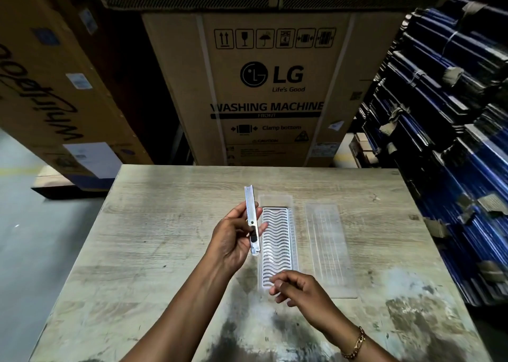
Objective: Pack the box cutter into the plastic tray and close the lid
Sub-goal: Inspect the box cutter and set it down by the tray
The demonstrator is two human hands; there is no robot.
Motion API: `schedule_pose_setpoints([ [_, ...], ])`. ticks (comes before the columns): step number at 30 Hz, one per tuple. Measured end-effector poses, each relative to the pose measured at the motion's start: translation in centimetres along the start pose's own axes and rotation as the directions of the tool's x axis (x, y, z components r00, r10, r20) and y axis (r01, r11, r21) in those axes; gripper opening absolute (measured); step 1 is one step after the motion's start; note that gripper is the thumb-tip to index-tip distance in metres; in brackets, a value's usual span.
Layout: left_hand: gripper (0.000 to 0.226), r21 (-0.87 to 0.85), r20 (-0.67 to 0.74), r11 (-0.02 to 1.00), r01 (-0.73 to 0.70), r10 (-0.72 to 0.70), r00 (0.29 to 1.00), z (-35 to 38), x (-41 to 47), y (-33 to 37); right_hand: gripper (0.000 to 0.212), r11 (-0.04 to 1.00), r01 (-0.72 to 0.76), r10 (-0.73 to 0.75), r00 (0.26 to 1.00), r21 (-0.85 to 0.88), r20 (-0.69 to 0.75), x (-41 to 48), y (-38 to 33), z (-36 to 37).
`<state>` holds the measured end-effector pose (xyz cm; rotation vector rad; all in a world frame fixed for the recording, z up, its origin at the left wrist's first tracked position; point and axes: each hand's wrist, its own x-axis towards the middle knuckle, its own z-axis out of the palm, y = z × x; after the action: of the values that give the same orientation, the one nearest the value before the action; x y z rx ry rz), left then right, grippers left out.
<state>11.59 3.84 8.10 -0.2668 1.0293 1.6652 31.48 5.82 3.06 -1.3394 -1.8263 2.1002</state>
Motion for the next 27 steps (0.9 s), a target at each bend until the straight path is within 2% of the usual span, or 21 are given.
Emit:
schedule_pose_setpoints([
  [3, 0.059, 0.003, 0.018, 0.999, 0.05, -0.05, 0.999, -0.7, -1.0, -0.4, 0.016, 1.0, -0.03, 0.03, 0.999, 0.005, -0.024, -0.5, 0.8, -0.4],
  [7, 0.049, 0.025, -0.026, 0.996, 0.082, -0.081, 0.996, -1.7, -2.1, -1.0, 0.015, 0.998, -0.065, 0.064, 0.997, -0.01, -0.044, -0.9, 2.0, -0.8],
  [12, 0.047, 0.222, -0.047, 0.975, -0.012, 0.023, 0.999, -2.5, -3.2, -1.3, 0.015, 0.997, -0.077, 0.075, 0.996, -0.028, -0.052, -1.4, 3.4, -1.2],
  [16, 0.055, 0.167, 0.026, 0.985, -0.051, 0.047, 0.999, -3.2, -3.9, 0.1, 0.018, 0.995, -0.088, 0.086, 0.995, -0.035, -0.06, -1.6, 3.9, -1.5],
  [17, 0.059, 0.199, 0.036, 0.978, -0.057, 0.051, 0.998, -3.5, -3.9, 0.5, 0.018, 0.995, -0.089, 0.087, 0.994, -0.037, -0.061, -1.7, 4.0, -1.6],
  [18, 0.061, 0.31, 0.025, 0.947, -0.082, 0.078, 0.997, -3.8, -3.8, 1.0, 0.018, 0.995, -0.088, 0.086, 0.994, -0.038, -0.063, -1.7, 4.1, -1.7],
  [19, 0.061, 0.513, 0.013, 0.849, -0.124, 0.137, 0.991, -4.3, -3.5, 1.7, 0.018, 0.995, -0.088, 0.085, 0.994, -0.037, -0.069, -1.8, 4.2, -1.8],
  [20, 0.06, 0.744, 0.009, 0.654, -0.137, 0.196, 0.981, -4.7, -3.1, 2.7, 0.018, 0.996, -0.088, 0.085, 0.994, -0.034, -0.075, -1.8, 4.2, -1.9],
  [21, 0.059, 0.913, 0.031, 0.388, -0.125, 0.241, 0.97, -5.0, -2.7, 3.8, 0.018, 0.995, -0.09, 0.088, 0.993, -0.031, -0.08, -1.9, 4.3, -2.0],
  [22, 0.055, 0.982, 0.056, 0.161, -0.096, 0.237, 0.97, -5.2, -2.4, 4.8, 0.017, 0.995, -0.092, 0.089, 0.993, -0.03, -0.08, -1.9, 4.3, -2.1],
  [23, 0.048, 0.993, 0.032, 0.105, -0.051, 0.178, 0.984, -5.4, -1.9, 5.8, 0.017, 0.995, -0.093, 0.091, 0.993, -0.032, -0.078, -1.9, 4.4, -2.1],
  [25, 0.026, 0.991, -0.038, 0.127, 0.039, -0.013, 0.999, -5.5, -1.2, 6.8, 0.016, 0.994, -0.1, 0.097, 0.993, -0.038, -0.071, -1.9, 4.5, -2.1],
  [27, 0.011, 0.995, -0.086, 0.035, 0.09, -0.102, 0.991, -5.6, -0.9, 7.6, 0.016, 0.994, -0.103, 0.1, 0.993, -0.035, -0.061, -2.0, 4.6, -2.1],
])
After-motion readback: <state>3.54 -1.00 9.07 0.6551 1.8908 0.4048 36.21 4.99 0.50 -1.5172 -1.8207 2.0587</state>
